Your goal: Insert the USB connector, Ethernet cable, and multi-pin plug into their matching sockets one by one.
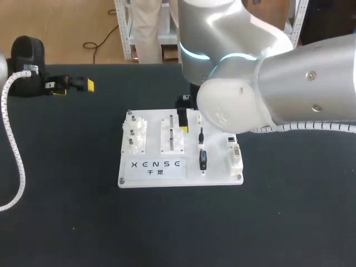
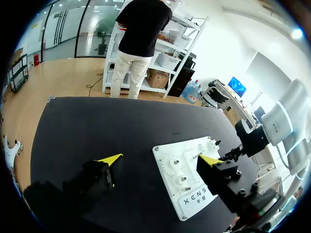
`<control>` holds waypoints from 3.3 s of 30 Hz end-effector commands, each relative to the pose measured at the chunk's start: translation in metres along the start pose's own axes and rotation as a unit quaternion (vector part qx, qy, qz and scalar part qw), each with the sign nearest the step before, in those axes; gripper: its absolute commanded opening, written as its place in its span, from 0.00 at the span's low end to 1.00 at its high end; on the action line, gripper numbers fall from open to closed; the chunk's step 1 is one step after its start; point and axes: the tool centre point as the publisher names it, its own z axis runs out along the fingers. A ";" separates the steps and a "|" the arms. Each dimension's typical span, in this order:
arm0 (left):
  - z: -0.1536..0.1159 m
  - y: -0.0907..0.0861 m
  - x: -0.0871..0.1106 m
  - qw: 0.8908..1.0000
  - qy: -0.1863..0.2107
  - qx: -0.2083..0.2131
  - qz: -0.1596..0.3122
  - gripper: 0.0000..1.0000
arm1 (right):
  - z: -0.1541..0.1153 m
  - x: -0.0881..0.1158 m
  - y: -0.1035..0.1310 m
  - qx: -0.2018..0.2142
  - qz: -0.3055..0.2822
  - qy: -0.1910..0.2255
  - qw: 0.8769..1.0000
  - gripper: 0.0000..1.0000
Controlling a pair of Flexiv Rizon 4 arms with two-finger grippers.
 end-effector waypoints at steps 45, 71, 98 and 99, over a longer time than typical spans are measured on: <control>0.000 0.000 0.000 1.000 0.000 0.000 0.000 1.00 | -0.002 0.000 0.004 -0.013 -0.027 -0.015 0.999 0.00; 0.000 0.000 0.000 1.000 0.000 0.000 0.000 1.00 | -0.012 0.002 -0.054 0.000 0.001 -0.028 1.000 0.00; 0.000 0.000 0.000 1.000 0.000 0.000 0.000 1.00 | 0.009 0.005 -0.070 0.016 0.019 -0.007 1.000 0.00; 0.000 0.000 0.000 1.000 0.000 0.000 0.000 1.00 | 0.009 0.004 -0.070 0.015 0.020 -0.006 1.000 0.00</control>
